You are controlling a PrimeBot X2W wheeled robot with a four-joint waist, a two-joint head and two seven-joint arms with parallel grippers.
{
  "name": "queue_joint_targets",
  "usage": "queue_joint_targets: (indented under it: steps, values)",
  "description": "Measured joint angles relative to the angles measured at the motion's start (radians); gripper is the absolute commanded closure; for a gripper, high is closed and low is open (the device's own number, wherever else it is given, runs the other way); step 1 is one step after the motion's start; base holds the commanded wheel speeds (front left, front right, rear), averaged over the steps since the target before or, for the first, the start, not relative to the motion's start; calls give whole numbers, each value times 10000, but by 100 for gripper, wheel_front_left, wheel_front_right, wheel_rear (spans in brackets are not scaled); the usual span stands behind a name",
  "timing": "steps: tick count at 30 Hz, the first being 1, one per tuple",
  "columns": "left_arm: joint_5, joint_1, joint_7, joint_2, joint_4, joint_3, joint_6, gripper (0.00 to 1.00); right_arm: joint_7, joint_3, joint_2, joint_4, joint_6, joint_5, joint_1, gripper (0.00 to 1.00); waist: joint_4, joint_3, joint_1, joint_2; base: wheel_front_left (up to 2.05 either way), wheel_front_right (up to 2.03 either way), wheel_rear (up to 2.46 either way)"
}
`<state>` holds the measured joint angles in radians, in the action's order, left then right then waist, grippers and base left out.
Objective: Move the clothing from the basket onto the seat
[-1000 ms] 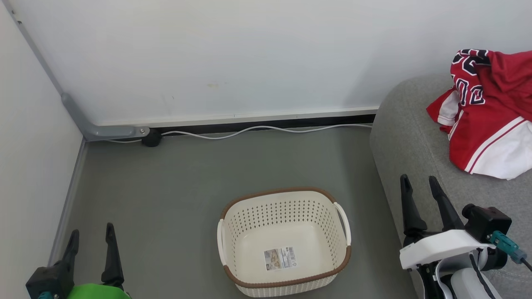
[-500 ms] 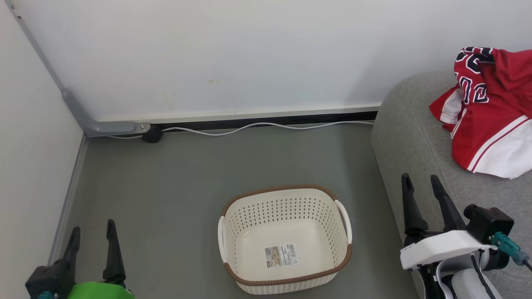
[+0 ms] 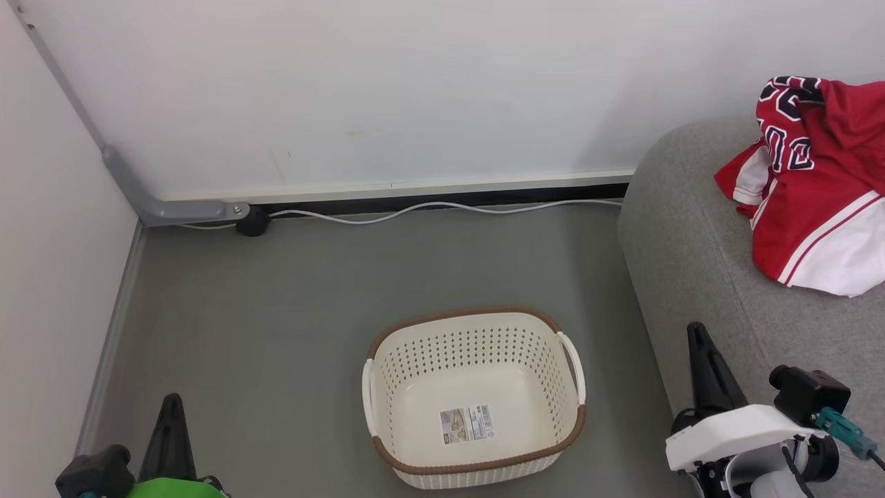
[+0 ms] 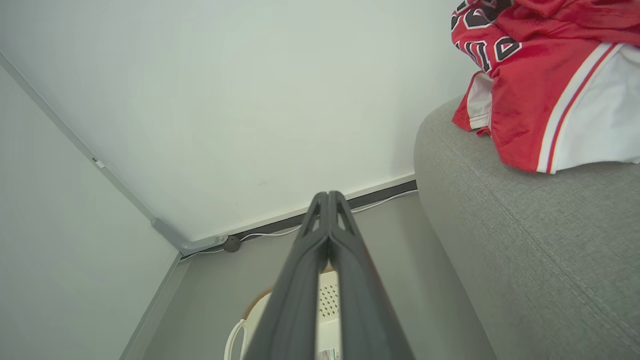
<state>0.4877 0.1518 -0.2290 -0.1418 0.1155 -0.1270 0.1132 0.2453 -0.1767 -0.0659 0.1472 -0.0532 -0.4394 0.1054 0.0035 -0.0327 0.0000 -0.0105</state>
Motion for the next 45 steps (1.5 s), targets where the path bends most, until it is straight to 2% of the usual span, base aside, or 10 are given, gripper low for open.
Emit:
queue_joint_targets:
  steps: [8,45]
  values:
    - [1181,-5,290,50,58,148,-178,100,-253,199,25,0,125,-1250,-10,100,-3,33,0,0,0,0,0]
    - [5338,-699,1582,424,660,903,-1058,100,-1544,1262,35,441,775,-5747,-578,100,-14,174,0,1,0,0,0]
